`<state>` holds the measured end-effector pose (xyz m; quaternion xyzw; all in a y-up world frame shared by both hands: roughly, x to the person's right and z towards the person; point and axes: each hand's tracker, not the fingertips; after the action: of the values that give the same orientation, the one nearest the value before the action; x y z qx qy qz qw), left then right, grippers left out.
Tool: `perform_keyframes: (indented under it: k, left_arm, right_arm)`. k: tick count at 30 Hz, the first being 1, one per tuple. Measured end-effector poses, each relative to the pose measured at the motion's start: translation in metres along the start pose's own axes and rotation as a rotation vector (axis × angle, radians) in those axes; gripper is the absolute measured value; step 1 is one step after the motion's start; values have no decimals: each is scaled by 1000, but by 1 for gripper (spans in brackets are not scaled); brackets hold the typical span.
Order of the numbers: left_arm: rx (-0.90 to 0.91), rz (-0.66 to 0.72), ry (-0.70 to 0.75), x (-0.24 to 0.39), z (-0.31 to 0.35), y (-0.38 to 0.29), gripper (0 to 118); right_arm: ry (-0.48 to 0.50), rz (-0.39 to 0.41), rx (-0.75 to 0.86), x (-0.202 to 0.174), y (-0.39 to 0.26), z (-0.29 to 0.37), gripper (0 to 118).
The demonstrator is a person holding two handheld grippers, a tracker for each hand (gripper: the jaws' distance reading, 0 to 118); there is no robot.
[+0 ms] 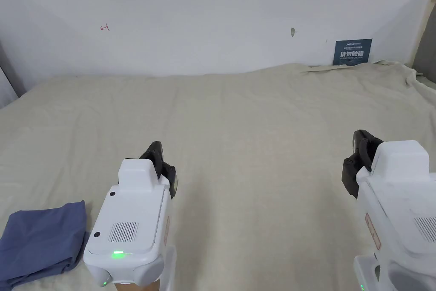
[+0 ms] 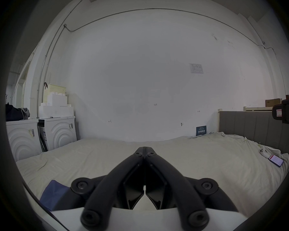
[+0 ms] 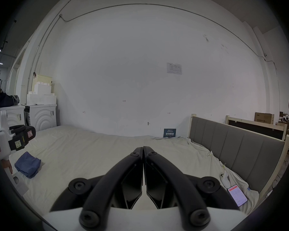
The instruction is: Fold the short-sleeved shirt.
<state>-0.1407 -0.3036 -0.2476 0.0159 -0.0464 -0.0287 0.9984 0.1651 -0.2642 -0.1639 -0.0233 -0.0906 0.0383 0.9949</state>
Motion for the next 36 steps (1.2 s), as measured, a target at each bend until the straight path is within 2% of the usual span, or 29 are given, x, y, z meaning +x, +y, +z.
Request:
perform_keyframes:
  k: [36]
  left_arm:
    - [7,-3,1,-6,1,1,0]
  right_arm:
    - [12,3,5,-2,3,2,0]
